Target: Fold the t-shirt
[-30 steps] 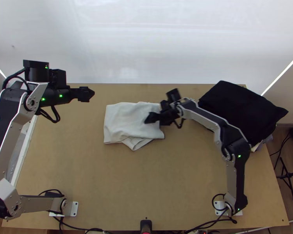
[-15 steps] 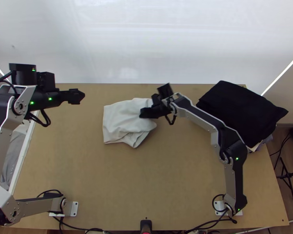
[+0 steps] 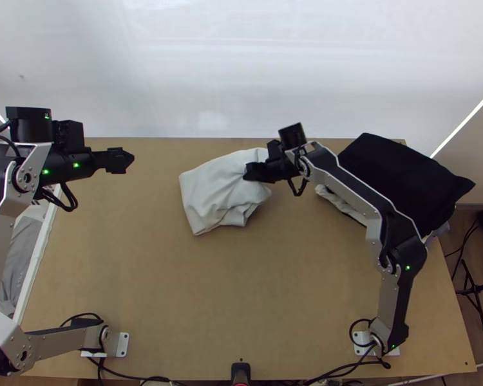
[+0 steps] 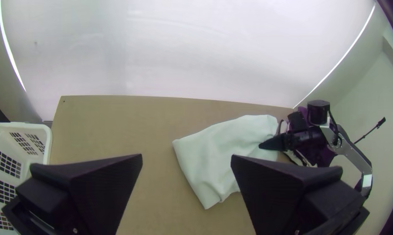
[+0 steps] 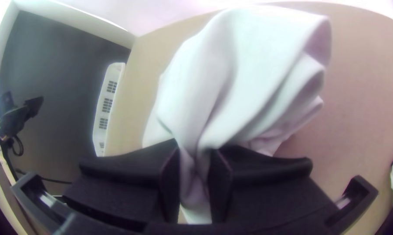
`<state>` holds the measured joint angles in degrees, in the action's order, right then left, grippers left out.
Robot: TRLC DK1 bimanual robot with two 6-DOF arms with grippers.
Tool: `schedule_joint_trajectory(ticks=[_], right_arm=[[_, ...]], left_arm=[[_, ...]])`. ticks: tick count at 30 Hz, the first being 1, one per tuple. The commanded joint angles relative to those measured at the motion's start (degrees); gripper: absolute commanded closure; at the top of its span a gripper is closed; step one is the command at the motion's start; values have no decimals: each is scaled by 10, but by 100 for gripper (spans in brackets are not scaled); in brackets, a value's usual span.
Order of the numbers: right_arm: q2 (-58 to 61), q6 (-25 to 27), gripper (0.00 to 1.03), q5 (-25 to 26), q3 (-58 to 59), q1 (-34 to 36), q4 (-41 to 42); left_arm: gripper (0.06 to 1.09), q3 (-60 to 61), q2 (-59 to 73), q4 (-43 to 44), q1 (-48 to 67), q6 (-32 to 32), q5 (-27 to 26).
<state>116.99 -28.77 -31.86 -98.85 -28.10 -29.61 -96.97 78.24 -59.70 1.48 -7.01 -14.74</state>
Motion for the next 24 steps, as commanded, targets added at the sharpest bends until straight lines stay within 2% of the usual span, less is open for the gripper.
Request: schedule_joint_trajectory(ticks=[1,10,11,13,15,16,17,24], right_arm=[[-29,-3,100,4,-23,-4,-37],[11,7,100,14,-8,8,-37],[17,10,92,20,-6,10,-37],[25,22,59,21,-6,16,-37],[30,33,33,32,-6,21,-37],[32,43,16,42,-6,23,-37],[33,55,2,56,-6,23,-37],[45,108,3,127,8,33,-37]], left_arm=[[10,1,0,0,2,-3,-1],[10,5,-7,-2,-4,1,-1],[10,6,-9,-3,-6,4,-1],[10,6,-12,-9,-11,11,-1],[10,5,-13,-12,-17,21,-1],[10,3,-14,-14,-23,25,-2],[10,-2,-13,-15,-24,26,-1],[10,-33,-4,-30,-31,40,-1]])
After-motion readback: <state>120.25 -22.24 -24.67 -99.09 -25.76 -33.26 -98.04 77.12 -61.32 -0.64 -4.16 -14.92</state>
